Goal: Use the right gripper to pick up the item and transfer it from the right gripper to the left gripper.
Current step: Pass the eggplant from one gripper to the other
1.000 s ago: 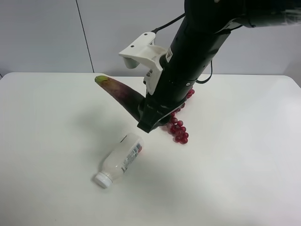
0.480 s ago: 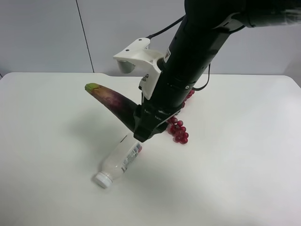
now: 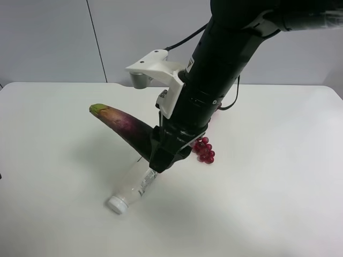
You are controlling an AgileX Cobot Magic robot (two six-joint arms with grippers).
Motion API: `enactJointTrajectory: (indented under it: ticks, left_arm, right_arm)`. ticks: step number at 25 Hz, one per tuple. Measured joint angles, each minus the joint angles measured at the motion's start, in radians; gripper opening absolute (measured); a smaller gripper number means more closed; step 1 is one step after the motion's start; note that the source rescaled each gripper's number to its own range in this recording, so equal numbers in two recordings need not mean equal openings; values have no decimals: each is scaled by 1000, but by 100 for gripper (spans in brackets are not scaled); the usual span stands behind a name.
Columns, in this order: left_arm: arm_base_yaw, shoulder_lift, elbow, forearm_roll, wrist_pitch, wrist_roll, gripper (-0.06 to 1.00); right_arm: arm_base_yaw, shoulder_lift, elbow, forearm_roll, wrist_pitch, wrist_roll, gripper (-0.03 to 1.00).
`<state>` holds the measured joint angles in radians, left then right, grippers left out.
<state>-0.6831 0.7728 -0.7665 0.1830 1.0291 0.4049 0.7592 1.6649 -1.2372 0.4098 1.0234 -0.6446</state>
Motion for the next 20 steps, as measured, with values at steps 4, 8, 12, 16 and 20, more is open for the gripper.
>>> enactJointTrajectory:
  ticks: [4,8,12,16,20]
  left_arm:
    - [-100,86,-34,70,-3,0,100]
    - [-187,165,-70,119,-6,0,100]
    - [-252,226,-96,159,-20,0,100]
    - [-298,276,-114,173,-37,0,100]
    - [-315,307,-116,188,-75,0,100]
  right_arm:
    - [0,0,0,26,16,-8,0]
    - [0,0,0,48,38,-20,0]
    - [0,0,0,75,53,-36,0]
    - [0,0,0,83,69,-46,0]
    - [0,0,0,111,76,-52,0]
